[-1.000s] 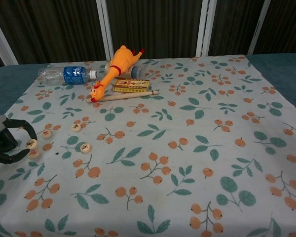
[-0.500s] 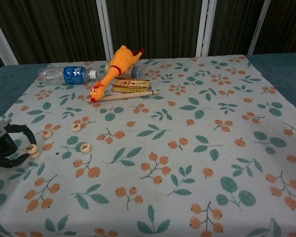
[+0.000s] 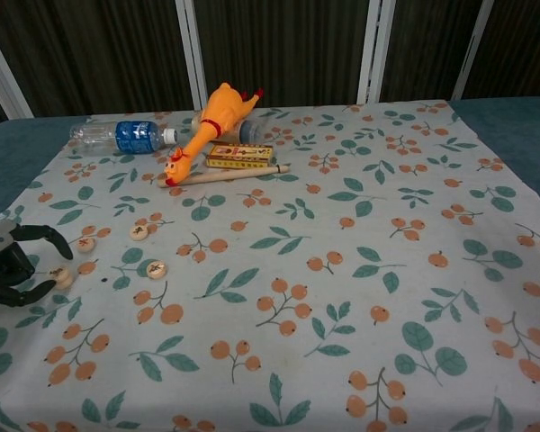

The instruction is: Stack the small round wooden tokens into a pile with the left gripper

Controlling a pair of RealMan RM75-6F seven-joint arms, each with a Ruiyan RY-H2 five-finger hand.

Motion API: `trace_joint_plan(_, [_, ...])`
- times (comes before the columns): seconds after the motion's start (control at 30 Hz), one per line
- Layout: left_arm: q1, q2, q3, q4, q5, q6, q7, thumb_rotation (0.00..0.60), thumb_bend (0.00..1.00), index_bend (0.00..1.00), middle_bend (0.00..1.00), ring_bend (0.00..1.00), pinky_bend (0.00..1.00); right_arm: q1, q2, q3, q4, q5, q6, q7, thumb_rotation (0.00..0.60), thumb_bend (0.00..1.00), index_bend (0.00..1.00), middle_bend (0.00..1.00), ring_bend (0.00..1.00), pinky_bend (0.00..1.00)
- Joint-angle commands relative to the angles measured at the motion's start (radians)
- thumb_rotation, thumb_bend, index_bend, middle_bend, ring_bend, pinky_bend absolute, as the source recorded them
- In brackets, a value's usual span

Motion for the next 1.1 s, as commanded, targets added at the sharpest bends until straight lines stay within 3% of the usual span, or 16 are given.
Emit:
trace_joint_plan(0.03, [-0.001,-0.006,-0.004,-0.027,0.03,0.04,-0.019,0.6,0.4,0.37,1.0,1.0,1.0,0.0,0.001,-0.001,0.001,-0.003,0.001,0.002,0.6,0.13,0.0,0.0,0.0,0.0])
trace_joint_plan(0.37, [-0.067,-0.076,-0.029,-0.102,0.016,-0.012,0.098,0.6,0.4,0.37,1.0,1.0,1.0,0.001,0.005,-0.005,0.003,-0.008,-0.001,0.01,0.6,0.13,0.0,0.0,0.0,0.0])
trace_joint_plan(0.6, [-0.093,-0.133,-0.039,-0.087,-0.028,-0.048,0.2,0.6,0.4,0.37,1.0,1.0,1.0,0.002,0.008,-0.004,0.002,-0.007,-0.002,0.014,0.6,0.13,0.0,0.0,0.0,0.0])
trace_joint_plan(1.1, [-0.114,-0.184,-0.054,0.0,-0.062,-0.071,0.19,0.6,0.4,0.37,1.0,1.0,1.0,0.0,0.013,-0.005,-0.001,-0.003,-0.003,0.015,0.6,0.13,0.0,0.0,0.0,0.0])
